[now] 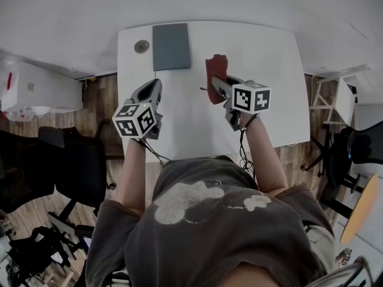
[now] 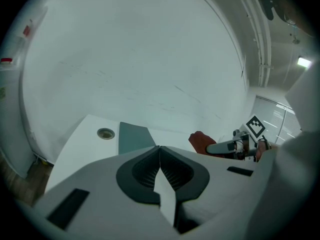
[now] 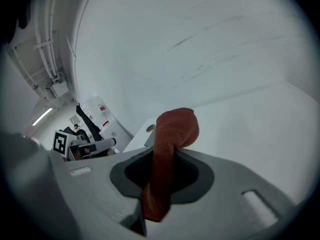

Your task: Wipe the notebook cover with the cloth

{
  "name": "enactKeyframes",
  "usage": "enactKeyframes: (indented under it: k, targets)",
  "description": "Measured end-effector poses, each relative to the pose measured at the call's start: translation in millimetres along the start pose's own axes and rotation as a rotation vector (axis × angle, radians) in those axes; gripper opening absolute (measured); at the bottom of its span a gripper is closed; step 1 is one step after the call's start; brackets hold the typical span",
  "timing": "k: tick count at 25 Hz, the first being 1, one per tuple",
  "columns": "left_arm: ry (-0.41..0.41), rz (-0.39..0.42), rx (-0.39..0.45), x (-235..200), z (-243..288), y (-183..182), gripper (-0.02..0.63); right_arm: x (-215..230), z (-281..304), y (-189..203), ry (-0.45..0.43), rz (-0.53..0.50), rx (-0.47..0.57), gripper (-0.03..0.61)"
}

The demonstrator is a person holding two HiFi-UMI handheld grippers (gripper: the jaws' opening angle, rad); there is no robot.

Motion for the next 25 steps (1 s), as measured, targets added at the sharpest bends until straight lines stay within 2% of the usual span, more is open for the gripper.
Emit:
enactKeyframes:
  k: [10, 25]
  targets:
    - [0.002, 0.009, -0.057, -44, 25, -1, -0.006, -10, 48, -16, 0.026, 0.000, -0.040, 0.080]
    - [-0.098, -0.013, -0.106, -77, 63, 7, -0.006, 2, 87, -52, -0.065, -0.022, -0.047, 0.080]
Point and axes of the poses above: the fingertips, and each gripper's own axes: z forward along the fingers, x to its right, y out of its underside, the point moved 7 cm from there along -z, backward along the fingers, and after that the axes turned 10 degrees about y, right-handed, at the moved point
